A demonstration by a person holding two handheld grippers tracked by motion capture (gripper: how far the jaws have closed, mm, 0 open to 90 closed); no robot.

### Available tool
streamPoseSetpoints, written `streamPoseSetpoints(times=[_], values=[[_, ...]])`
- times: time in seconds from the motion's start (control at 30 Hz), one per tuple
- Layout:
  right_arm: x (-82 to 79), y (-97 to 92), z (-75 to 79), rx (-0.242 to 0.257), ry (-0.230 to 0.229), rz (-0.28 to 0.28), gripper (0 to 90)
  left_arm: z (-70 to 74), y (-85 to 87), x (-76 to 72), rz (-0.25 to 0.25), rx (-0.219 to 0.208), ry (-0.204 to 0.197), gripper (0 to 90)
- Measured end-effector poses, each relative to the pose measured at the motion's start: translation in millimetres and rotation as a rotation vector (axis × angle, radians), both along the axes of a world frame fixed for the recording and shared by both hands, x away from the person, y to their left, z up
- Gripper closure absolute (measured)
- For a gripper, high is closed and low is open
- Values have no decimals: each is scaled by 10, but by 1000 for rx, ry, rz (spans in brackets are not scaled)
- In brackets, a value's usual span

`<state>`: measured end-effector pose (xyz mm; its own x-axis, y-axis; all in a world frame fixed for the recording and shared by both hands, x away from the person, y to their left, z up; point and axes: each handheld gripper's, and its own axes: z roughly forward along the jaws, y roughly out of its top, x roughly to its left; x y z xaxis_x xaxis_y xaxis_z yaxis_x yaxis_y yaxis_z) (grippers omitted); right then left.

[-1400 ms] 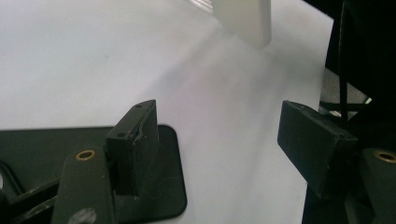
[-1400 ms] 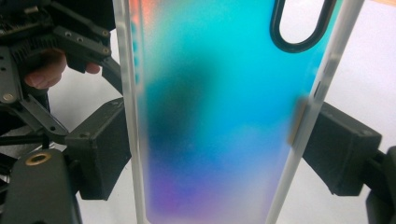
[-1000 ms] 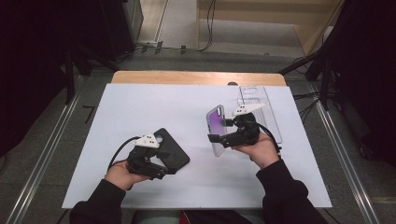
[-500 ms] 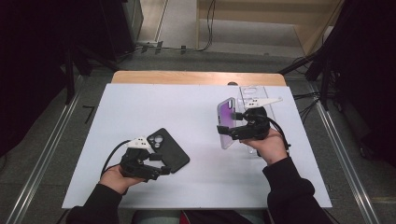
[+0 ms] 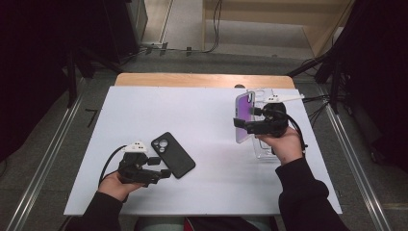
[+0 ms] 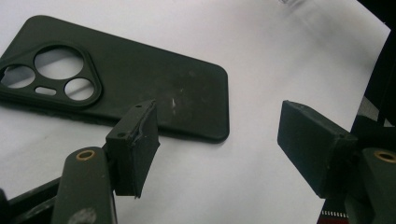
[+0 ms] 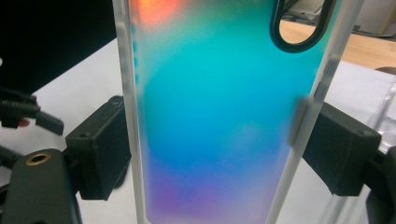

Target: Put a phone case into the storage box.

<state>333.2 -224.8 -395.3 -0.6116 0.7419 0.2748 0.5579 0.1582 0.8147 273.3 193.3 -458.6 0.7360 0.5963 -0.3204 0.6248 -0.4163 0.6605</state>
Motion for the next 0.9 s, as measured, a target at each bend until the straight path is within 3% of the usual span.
streamPoseSetpoints(times=[0.3, 0.57, 0.9], values=[[77, -213, 32, -6, -12, -114, 143, 4, 77, -2, 43, -25, 0, 292], [163, -357, 22, -9, -26, -210, 143, 7, 119, -29, 68, -3, -18, 292], [340, -519, 4, -55, -68, -348, 143, 1, 150, -75, 84, 6, -24, 293]])
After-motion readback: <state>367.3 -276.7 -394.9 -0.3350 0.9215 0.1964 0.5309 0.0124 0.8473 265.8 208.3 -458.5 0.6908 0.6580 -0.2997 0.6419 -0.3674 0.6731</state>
